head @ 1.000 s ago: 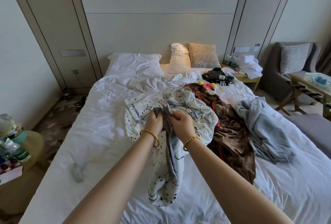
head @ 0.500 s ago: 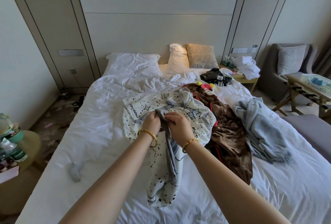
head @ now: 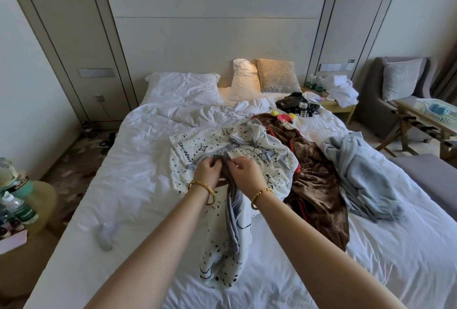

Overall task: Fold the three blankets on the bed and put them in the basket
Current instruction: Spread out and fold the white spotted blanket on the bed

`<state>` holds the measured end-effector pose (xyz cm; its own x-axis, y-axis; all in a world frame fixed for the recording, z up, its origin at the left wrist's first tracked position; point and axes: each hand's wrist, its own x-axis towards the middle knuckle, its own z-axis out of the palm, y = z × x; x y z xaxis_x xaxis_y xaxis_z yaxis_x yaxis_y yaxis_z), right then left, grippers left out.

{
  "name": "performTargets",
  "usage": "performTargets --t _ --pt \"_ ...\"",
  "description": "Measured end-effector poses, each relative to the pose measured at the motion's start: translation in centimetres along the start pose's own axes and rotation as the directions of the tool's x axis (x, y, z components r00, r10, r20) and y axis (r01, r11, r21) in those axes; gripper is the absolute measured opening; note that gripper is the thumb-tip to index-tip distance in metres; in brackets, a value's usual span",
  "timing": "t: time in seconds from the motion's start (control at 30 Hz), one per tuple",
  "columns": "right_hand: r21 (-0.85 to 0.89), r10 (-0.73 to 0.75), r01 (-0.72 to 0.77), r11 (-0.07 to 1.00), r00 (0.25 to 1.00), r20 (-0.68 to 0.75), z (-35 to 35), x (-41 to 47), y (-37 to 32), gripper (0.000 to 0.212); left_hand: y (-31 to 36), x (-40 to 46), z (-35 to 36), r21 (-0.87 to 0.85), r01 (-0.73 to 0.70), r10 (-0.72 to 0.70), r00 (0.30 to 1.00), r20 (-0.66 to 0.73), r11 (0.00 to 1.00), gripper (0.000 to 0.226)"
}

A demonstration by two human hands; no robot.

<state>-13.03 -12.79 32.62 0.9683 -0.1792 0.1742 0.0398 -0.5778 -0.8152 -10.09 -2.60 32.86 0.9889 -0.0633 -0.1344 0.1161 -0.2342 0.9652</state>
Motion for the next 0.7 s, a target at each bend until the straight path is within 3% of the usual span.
performTargets --t 0.07,0.17,0.23,0.43,0.7 --pt "-0.031 0.032 -0.035 0.999 0.997 -0.072 0.1 0.2 0.1 0.047 0.0 0.0 0.1 0.037 -0.023 0.023 1.000 -0.008 0.999 0.026" --pt "0.096 0.184 -0.163 0.982 0.944 -0.275 -0.7 0.8 0.2 0.051 0.1 -0.1 -0.1 0.025 -0.035 0.036 0.998 -0.044 0.999 0.025" --pt "0.045 0.166 -0.160 0.986 0.926 -0.338 -1.4 1.2 0.4 0.050 0.3 -0.1 -0.2 0.044 -0.063 0.065 0.996 -0.059 0.997 0.025" --pt "-0.258 -0.040 0.014 0.966 0.995 -0.093 -0.2 0.6 -0.6 0.031 0.7 0.0 0.3 0.153 -0.126 0.132 0.991 -0.025 0.980 0.032" --pt "-0.359 -0.137 0.106 0.927 0.989 -0.063 0.2 0.1 -0.5 0.035 0.4 0.2 -0.1 0.134 -0.104 0.111 0.993 -0.045 0.985 0.025"
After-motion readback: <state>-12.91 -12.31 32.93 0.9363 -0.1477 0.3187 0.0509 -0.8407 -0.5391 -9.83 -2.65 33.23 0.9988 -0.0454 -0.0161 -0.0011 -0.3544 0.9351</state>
